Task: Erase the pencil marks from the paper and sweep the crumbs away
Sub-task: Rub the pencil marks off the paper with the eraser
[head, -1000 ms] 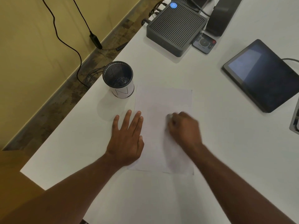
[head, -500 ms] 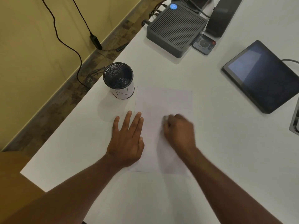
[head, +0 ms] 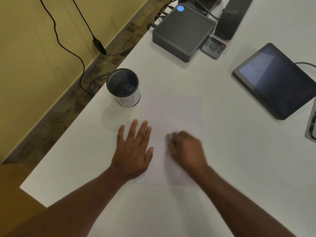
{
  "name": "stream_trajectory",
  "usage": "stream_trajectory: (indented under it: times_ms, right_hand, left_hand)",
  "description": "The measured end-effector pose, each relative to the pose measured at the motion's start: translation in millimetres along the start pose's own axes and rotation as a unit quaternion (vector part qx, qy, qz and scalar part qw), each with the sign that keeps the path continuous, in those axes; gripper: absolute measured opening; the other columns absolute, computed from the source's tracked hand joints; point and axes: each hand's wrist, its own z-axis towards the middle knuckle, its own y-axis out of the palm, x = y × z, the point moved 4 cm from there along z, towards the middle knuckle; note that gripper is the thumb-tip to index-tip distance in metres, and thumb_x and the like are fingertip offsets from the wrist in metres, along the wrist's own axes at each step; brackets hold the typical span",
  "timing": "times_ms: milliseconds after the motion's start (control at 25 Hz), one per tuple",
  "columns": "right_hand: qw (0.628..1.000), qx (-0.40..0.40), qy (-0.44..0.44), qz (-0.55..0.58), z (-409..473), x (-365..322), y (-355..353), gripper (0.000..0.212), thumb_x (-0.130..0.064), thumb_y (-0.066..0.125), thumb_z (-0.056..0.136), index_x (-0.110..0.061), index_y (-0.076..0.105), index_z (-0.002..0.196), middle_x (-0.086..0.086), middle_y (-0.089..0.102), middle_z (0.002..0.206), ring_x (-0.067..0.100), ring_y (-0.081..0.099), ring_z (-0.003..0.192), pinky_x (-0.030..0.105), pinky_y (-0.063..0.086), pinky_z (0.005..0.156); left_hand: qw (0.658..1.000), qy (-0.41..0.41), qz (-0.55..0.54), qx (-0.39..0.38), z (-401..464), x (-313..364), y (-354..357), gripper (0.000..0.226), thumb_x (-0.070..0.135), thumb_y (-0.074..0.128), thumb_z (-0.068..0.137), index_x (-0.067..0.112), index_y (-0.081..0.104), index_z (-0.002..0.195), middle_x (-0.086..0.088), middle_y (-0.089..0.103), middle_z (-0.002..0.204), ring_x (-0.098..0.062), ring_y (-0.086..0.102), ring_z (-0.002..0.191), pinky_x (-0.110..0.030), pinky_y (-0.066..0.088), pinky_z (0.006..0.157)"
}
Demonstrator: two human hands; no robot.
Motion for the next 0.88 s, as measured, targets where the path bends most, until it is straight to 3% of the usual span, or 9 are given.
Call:
stream_trajectory:
  times_ms: [120,200,320,440,520,680,720,800,880]
  right_hand:
    - [0.986,0.111,0.121,-0.031,25.8,48.4,-31.7,0.034,-0.019,0.063,0.090,-0.013,0.054,0.058,0.005,0.049,0.055,0.031,0.054,0.052,0.028,0.026,0.049]
    - [0.991,0.080,0.105,-0.028,15.6,29.0,-22.5,0.033,-0.020,0.063,0.091,-0.012,0.056,0.060,0.007,0.052,0.057,0.031,0.054,0.051,0.028,0.029,0.048]
    - [1.000,0.020,-0.014,0.000,-15.2,-2.7,2.5,0.027,-0.020,0.061,0.091,-0.013,0.057,0.065,0.005,0.054,0.061,0.028,0.054,0.050,0.026,0.032,0.047]
    - [0.990,0.091,0.107,-0.024,11.1,46.2,-24.2,0.034,-0.020,0.061,0.091,-0.013,0.053,0.059,0.006,0.052,0.057,0.029,0.051,0.051,0.028,0.030,0.049]
    - [0.986,0.112,0.125,-0.025,12.6,43.9,-28.7,0.035,-0.019,0.062,0.090,-0.013,0.052,0.057,0.007,0.050,0.055,0.030,0.050,0.049,0.028,0.031,0.048]
    - [1.000,0.006,-0.021,0.011,-28.4,-11.1,9.6,0.026,-0.021,0.060,0.092,-0.013,0.060,0.068,0.005,0.056,0.062,0.026,0.053,0.049,0.028,0.043,0.046]
    - [1.000,0.003,0.010,0.012,-21.4,2.8,4.0,0.026,-0.020,0.062,0.091,-0.013,0.060,0.066,0.006,0.056,0.061,0.027,0.054,0.050,0.029,0.043,0.047]
    - [0.990,0.090,0.110,-0.012,-2.6,38.8,-17.0,0.030,-0.019,0.064,0.089,-0.013,0.058,0.061,0.006,0.054,0.057,0.029,0.053,0.050,0.029,0.038,0.047]
    - [0.985,0.111,0.134,-0.021,1.2,38.2,-23.4,0.030,-0.018,0.064,0.089,-0.012,0.058,0.060,0.006,0.054,0.056,0.028,0.052,0.049,0.029,0.035,0.047]
  left_hand:
    - [1.000,-0.003,-0.003,-0.008,1.7,-0.2,1.3,0.070,0.054,0.022,0.106,0.012,0.024,0.163,-0.012,0.019,0.173,-0.041,0.017,0.159,-0.070,0.018,0.121]
    - [1.000,-0.001,-0.002,-0.007,1.6,-0.7,2.2,0.070,0.054,0.023,0.106,0.013,0.024,0.163,-0.013,0.019,0.173,-0.041,0.017,0.159,-0.070,0.019,0.120]
    - [1.000,0.006,0.003,0.001,0.2,-0.5,1.9,0.068,0.053,0.025,0.106,0.016,0.024,0.163,-0.013,0.020,0.172,-0.041,0.017,0.159,-0.070,0.019,0.120]
    - [1.000,0.001,0.002,0.001,0.9,-0.5,1.7,0.068,0.053,0.025,0.105,0.016,0.025,0.163,-0.012,0.020,0.173,-0.041,0.017,0.159,-0.070,0.019,0.120]
    - [1.000,-0.002,0.002,-0.002,1.3,-0.2,0.7,0.069,0.053,0.024,0.105,0.016,0.025,0.163,-0.012,0.019,0.173,-0.041,0.017,0.159,-0.070,0.019,0.120]
    - [1.000,0.002,0.004,0.001,-0.3,-1.1,0.9,0.068,0.053,0.026,0.105,0.016,0.026,0.163,-0.013,0.020,0.172,-0.041,0.017,0.159,-0.070,0.020,0.120]
    - [1.000,0.002,0.004,0.002,-0.3,-0.9,0.9,0.068,0.052,0.026,0.105,0.016,0.026,0.163,-0.012,0.020,0.173,-0.041,0.017,0.159,-0.070,0.019,0.120]
    - [1.000,0.000,0.001,0.001,0.6,0.0,0.7,0.068,0.052,0.026,0.105,0.016,0.026,0.163,-0.012,0.019,0.173,-0.040,0.016,0.159,-0.070,0.018,0.121]
    - [1.000,-0.002,0.001,-0.001,1.4,-0.2,0.3,0.069,0.053,0.025,0.105,0.016,0.026,0.163,-0.012,0.019,0.173,-0.041,0.016,0.159,-0.070,0.018,0.121]
